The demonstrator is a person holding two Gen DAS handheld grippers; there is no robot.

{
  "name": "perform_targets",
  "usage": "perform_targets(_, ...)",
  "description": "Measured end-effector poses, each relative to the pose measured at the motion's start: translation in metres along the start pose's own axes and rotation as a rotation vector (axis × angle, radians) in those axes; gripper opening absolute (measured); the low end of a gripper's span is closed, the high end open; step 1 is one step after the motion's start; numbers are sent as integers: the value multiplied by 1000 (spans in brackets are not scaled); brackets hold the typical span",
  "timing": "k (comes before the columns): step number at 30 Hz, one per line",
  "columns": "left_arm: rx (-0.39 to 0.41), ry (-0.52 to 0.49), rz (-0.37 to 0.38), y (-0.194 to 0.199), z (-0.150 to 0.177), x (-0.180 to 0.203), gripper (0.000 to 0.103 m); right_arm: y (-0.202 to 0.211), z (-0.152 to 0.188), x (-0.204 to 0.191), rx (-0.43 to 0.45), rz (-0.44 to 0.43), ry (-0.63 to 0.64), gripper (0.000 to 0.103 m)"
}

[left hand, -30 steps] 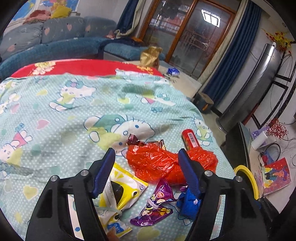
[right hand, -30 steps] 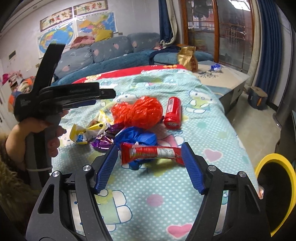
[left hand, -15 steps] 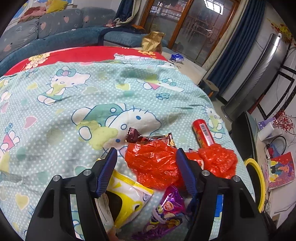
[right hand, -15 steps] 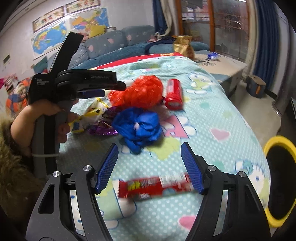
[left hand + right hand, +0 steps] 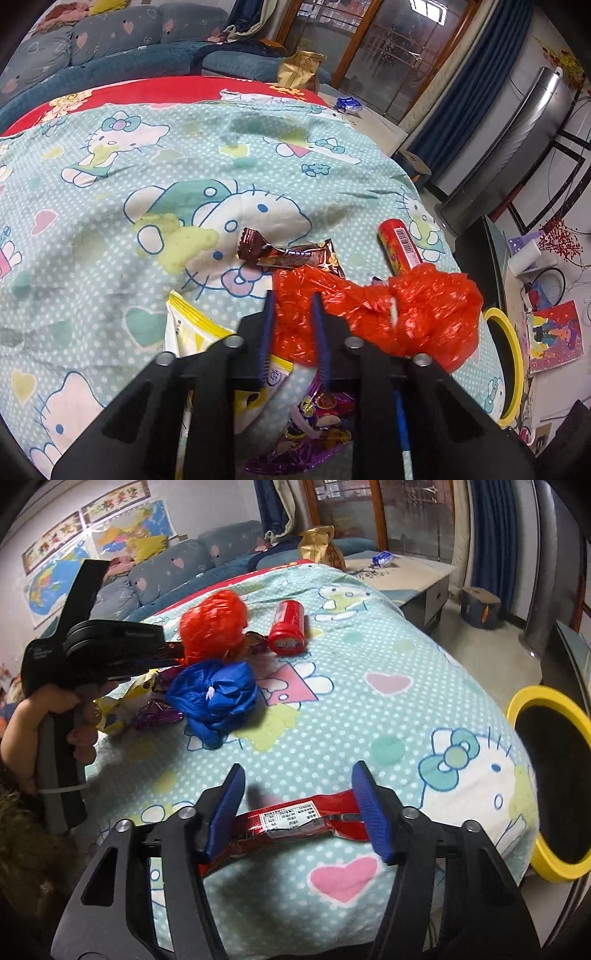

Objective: Collect trash
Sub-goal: 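Grasp the red plastic bag with the left gripper while the right grasps the red wrapper strip, then carry the red bag and red wrapper strip over the yellow bin with both grippers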

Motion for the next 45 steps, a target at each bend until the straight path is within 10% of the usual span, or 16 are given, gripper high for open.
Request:
perform_targets(10, 128, -28, 26, 41, -15, 14, 5, 5, 5, 3, 16, -90, -36, 17)
perform_targets(45, 265, -201, 238, 118, -27, 128, 3, 90, -70, 86, 299, 45, -102, 9)
Point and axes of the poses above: each gripper's, at about its wrist camera, not at the fingertips, and y roughly against the way its jaws point, x to its right, z to its underside, the point moved 7 cm from there along -y, roughly the way its jaws point, and after that the axes turned 8 degrees about -z, right-handed, at the moved point
